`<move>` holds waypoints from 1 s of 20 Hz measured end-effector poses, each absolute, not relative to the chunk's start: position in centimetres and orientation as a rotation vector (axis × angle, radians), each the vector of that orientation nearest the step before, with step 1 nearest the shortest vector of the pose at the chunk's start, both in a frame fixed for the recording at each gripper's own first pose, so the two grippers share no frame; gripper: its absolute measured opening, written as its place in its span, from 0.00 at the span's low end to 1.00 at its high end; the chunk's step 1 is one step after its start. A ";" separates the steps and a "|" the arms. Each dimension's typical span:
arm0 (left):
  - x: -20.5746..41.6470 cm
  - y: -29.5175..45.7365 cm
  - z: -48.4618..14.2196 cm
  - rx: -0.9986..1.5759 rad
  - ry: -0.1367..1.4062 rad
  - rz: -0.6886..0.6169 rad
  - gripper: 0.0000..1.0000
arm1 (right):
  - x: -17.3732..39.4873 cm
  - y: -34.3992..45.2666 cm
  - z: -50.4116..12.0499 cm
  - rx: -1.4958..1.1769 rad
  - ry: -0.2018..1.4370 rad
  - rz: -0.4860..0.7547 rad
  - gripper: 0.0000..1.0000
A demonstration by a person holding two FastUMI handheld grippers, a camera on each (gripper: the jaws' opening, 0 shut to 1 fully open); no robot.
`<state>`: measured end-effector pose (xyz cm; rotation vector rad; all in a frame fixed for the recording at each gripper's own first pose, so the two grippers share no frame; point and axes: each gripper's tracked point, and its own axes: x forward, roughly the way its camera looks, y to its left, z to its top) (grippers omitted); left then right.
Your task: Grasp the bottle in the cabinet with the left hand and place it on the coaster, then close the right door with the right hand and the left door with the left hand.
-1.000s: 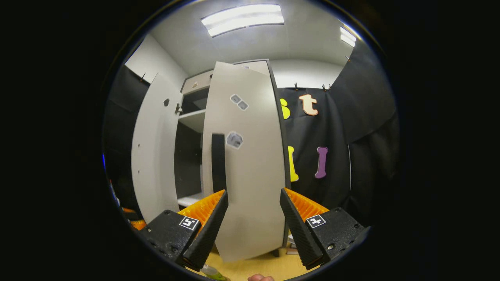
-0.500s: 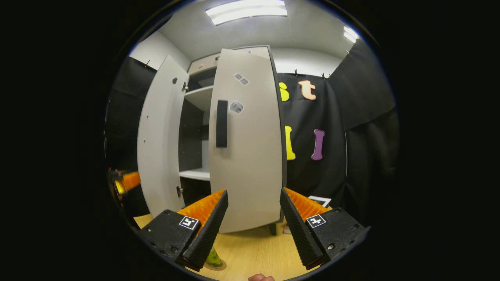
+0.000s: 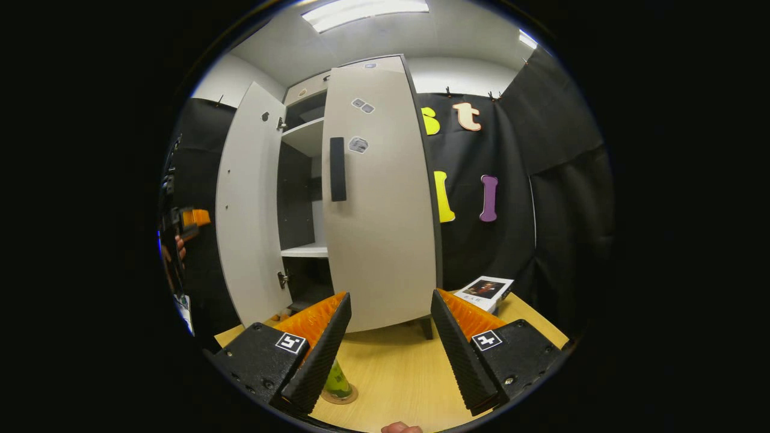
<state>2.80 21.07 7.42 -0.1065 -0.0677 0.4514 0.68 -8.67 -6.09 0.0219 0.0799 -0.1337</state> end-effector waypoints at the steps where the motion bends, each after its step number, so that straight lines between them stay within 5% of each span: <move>1: 3.6 22.1 7.4 -0.118 -0.066 0.469 0.95 | 0.5 -9.0 -6.0 0.028 0.077 -0.143 0.82; 7: 6.4 24.7 7.3 -0.148 -0.050 0.503 1.00 | 0.5 -10.9 -5.7 0.070 0.067 -0.185 0.82; 12: 7.1 25.0 8.0 -0.137 -0.081 0.524 0.95 | 1.0 -12.2 -5.4 0.080 0.061 -0.208 0.83; 20: 7.6 21.2 8.1 -0.066 -0.054 0.440 0.94 | 2.0 -11.0 -4.6 0.082 0.040 -0.166 0.82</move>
